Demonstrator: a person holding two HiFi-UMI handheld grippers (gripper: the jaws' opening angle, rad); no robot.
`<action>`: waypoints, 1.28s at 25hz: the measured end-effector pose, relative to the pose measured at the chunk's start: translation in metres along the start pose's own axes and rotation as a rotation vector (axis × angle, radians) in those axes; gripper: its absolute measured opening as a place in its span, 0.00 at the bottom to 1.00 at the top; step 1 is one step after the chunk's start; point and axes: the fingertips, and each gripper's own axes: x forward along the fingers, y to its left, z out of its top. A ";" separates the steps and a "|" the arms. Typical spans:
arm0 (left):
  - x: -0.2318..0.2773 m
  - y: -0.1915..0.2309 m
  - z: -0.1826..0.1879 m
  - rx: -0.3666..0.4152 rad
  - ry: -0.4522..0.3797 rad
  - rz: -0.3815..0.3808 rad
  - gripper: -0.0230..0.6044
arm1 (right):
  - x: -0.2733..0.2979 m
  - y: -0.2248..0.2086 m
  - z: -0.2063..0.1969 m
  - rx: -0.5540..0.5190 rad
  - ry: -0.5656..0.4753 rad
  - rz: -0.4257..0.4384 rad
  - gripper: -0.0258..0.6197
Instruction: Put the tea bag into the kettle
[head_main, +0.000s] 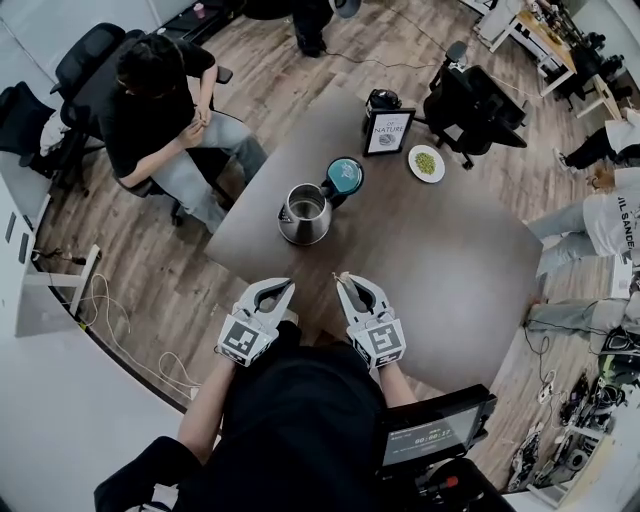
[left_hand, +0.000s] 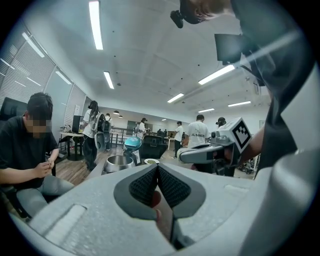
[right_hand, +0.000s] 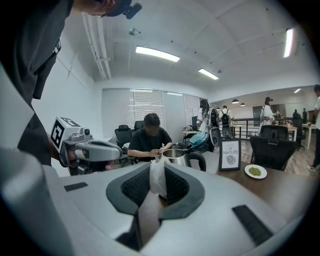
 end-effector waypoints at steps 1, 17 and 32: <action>-0.001 0.002 0.000 -0.003 -0.003 0.003 0.04 | 0.002 0.000 -0.001 0.001 0.003 0.002 0.12; -0.023 0.006 -0.005 0.002 -0.034 0.011 0.04 | 0.037 0.015 0.011 0.004 0.003 0.071 0.12; -0.047 0.021 -0.005 -0.002 -0.073 0.072 0.04 | 0.069 -0.002 0.128 -0.064 -0.160 0.121 0.12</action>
